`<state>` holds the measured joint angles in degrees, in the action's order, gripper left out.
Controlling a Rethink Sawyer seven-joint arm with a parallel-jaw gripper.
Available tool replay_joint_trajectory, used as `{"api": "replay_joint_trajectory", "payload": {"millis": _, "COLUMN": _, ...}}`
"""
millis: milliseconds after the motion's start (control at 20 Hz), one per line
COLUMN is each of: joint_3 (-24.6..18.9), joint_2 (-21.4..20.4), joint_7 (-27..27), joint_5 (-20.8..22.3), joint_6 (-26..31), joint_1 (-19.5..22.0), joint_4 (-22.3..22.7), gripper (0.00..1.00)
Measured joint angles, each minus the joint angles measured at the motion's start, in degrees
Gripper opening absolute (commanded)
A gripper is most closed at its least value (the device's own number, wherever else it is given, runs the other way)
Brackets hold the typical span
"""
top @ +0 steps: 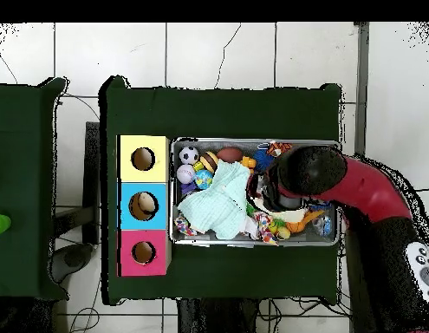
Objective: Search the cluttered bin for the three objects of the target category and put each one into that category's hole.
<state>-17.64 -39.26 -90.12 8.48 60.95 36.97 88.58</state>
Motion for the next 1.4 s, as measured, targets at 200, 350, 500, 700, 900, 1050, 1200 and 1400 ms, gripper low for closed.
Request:
{"api": "replay_joint_trajectory", "payload": {"millis": 200, "joint_3": 0.0, "joint_2": -1.2, "joint_7": 0.0, "joint_5": -3.6, "joint_6": -3.4, "joint_1": -2.9, "joint_4": 2.7, "gripper": 0.00}}
{"api": "replay_joint_trajectory", "payload": {"millis": 350, "joint_3": 0.0, "joint_2": -2.6, "joint_7": -0.1, "joint_5": -7.5, "joint_6": -3.7, "joint_1": -4.8, "joint_4": 4.9, "gripper": 0.00}}
{"api": "replay_joint_trajectory", "payload": {"millis": 500, "joint_3": 0.2, "joint_2": -4.1, "joint_7": -0.3, "joint_5": -10.8, "joint_6": -3.6, "joint_1": -6.7, "joint_4": 6.7, "gripper": 0.00}}
{"api": "replay_joint_trajectory", "payload": {"millis": 700, "joint_3": 0.8, "joint_2": -6.0, "joint_7": -0.7, "joint_5": -14.1, "joint_6": -4.2, "joint_1": -9.8, "joint_4": 8.4, "gripper": 0.00}}
{"api": "replay_joint_trajectory", "payload": {"millis": 900, "joint_3": 1.9, "joint_2": -7.4, "joint_7": -1.1, "joint_5": -15.5, "joint_6": -5.6, "joint_1": -13.8, "joint_4": 10.0, "gripper": 1.00}}
{"api": "replay_joint_trajectory", "payload": {"millis": 1050, "joint_3": 2.6, "joint_2": -7.7, "joint_7": -1.1, "joint_5": -14.8, "joint_6": -6.3, "joint_1": -15.1, "joint_4": 10.0, "gripper": 1.00}}
{"api": "replay_joint_trajectory", "payload": {"millis": 1200, "joint_3": 4.4, "joint_2": -7.8, "joint_7": -1.1, "joint_5": -11.5, "joint_6": -8.0, "joint_1": -16.6, "joint_4": 10.0, "gripper": 1.00}}
{"api": "replay_joint_trajectory", "payload": {"millis": 1400, "joint_3": 6.6, "joint_2": -7.6, "joint_7": -1.1, "joint_5": -4.9, "joint_6": -10.5, "joint_1": -16.9, "joint_4": 9.3, "gripper": 1.00}}
